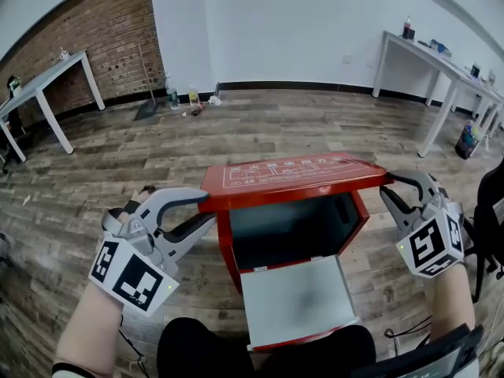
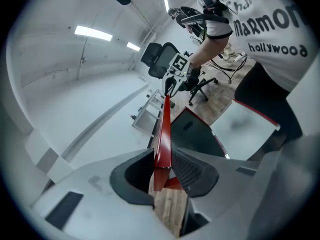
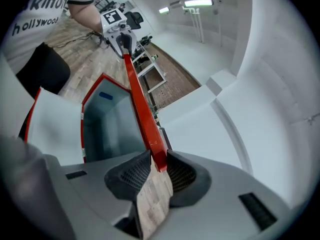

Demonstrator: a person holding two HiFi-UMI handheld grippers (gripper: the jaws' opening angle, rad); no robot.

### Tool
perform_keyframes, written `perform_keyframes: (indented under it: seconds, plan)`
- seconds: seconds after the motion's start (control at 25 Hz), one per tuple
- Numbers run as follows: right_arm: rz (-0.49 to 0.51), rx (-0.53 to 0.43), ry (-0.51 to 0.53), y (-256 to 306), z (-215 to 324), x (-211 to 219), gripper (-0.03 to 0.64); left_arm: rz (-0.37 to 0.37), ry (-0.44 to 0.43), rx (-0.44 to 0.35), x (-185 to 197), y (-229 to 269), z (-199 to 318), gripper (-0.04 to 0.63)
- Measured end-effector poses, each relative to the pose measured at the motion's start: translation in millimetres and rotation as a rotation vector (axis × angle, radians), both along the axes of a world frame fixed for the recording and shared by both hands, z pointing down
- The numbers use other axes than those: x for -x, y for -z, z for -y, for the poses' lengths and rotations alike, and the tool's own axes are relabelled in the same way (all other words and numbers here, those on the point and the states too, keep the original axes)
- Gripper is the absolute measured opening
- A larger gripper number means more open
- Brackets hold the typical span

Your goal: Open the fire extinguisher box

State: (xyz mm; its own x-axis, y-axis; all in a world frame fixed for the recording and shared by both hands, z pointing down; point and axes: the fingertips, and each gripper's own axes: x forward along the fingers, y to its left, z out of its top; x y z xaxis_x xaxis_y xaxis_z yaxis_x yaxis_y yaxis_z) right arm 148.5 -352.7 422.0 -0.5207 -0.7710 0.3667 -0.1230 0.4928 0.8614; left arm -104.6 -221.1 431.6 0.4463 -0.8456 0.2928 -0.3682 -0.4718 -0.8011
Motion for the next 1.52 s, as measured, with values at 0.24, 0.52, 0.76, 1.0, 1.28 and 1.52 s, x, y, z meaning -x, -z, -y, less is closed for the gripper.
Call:
perform_keyframes:
  seconds: [0.24,0.52,0.76,1.0,1.28,1.52]
  plan:
    - [0.057,-0.005,0.006,29,19,12,0.086,-0.017,0.009,0.011,13,28,21,0.107]
    - [0.118,0.011,-0.005,57,52,28,0.078,-0.175,-0.036,0.066,29,60,55,0.106]
    - [0.192,0.051,-0.022,77,88,43,0.08,-0.299,-0.032,0.126,51,76,91,0.106]
    - [0.293,0.056,-0.048,90,130,65,0.081,-0.377,-0.011,0.186,73,86,135,0.105]
    - [0.468,0.086,-0.143,84,175,73,0.077,-0.45,0.078,0.221,96,78,179,0.101]
    - [0.662,0.331,-0.212,31,197,56,0.077,-0.547,0.155,0.169,112,68,204,0.095]
